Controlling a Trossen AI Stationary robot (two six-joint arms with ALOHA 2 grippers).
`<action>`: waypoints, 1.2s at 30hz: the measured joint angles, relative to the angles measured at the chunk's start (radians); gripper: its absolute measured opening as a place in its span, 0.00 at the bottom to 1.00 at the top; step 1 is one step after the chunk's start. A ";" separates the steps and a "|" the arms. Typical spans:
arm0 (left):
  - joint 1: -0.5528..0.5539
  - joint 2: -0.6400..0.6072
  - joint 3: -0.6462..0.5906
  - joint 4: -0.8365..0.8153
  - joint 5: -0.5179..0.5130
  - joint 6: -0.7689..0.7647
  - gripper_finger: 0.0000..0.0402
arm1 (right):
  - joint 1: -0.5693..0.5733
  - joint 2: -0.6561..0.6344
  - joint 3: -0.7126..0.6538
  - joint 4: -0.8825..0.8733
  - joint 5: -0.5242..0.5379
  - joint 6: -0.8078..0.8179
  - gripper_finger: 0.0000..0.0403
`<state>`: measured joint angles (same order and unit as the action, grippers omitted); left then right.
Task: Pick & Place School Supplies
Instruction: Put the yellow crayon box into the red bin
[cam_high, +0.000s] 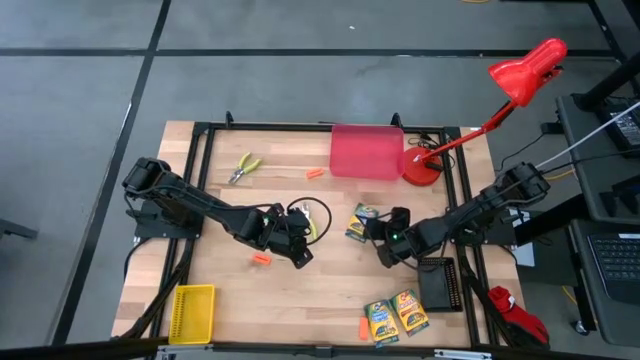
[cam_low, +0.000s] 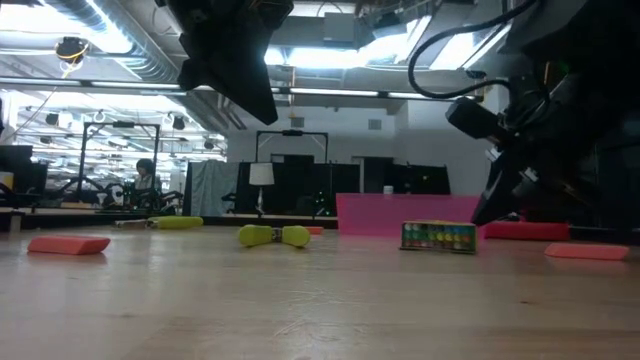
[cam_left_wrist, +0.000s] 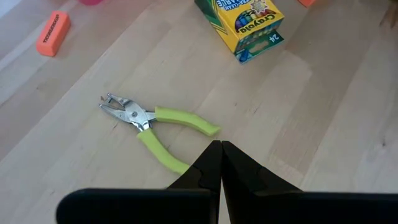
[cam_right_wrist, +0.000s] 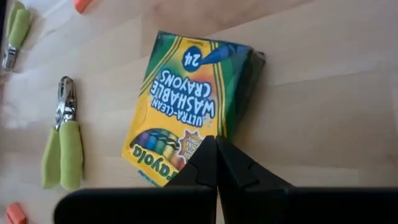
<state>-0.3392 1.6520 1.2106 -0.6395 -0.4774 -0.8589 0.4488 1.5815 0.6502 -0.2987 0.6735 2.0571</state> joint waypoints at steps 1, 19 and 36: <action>0.001 0.000 0.000 0.000 0.000 0.000 0.01 | -0.001 0.007 0.000 0.016 0.002 -0.001 0.00; 0.001 0.000 0.000 0.003 0.008 0.008 0.01 | 0.007 0.027 0.001 -0.026 -0.060 0.006 0.00; 0.008 0.000 0.000 0.003 0.001 0.008 0.01 | 0.093 0.026 0.000 -0.143 -0.070 0.147 0.00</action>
<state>-0.3313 1.6524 1.2102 -0.6365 -0.4765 -0.8505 0.5417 1.6077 0.6506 -0.4416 0.6040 2.2044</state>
